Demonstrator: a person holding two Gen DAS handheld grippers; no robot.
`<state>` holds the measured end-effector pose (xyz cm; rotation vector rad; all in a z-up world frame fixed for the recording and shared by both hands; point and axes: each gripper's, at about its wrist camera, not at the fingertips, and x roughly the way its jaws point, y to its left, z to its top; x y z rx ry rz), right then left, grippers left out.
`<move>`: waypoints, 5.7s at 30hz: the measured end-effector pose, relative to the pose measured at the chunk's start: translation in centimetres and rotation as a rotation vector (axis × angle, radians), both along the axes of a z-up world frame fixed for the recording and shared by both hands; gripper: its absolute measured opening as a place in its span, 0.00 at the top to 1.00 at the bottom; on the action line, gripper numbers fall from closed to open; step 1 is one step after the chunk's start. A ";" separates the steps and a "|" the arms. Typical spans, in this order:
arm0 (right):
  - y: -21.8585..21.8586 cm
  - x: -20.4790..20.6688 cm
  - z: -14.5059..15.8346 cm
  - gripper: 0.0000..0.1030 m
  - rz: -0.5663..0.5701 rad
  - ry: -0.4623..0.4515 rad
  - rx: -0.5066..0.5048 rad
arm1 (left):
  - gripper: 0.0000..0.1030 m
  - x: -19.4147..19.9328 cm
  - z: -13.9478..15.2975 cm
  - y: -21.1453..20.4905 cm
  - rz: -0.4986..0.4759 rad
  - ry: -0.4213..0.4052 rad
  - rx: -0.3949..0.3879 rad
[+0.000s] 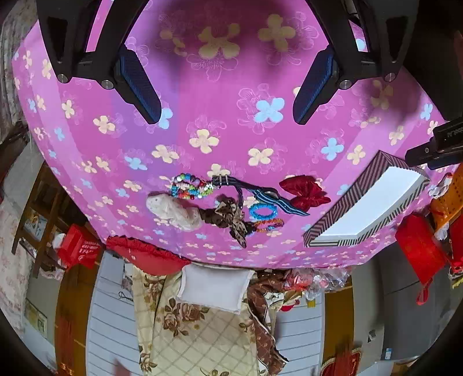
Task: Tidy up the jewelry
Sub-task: 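Move both tools toward the jewelry pile beside the white tray, then close the left gripper on the red satin bow and lift it, then grasp the blue striped watch with the right gripper while the left holds the bow, then carry bow and watch over the white tray and open both grippers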
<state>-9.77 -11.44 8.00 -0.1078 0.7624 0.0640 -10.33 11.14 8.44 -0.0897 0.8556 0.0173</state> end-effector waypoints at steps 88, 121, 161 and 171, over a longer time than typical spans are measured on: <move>5.9 18.9 -4.1 0.21 0.155 0.287 0.172 | 0.87 20.7 1.2 6.8 -0.086 -0.060 -0.143; 13.8 21.2 1.6 0.54 0.201 0.280 0.066 | 0.87 25.2 -3.8 19.8 0.170 0.034 -0.303; 29.2 36.1 0.2 0.50 0.192 0.298 0.091 | 0.56 26.5 -3.5 22.5 0.162 -0.003 -0.351; 20.7 30.4 3.1 0.50 0.107 0.251 0.118 | 0.54 24.0 -1.9 22.7 0.209 -0.025 -0.329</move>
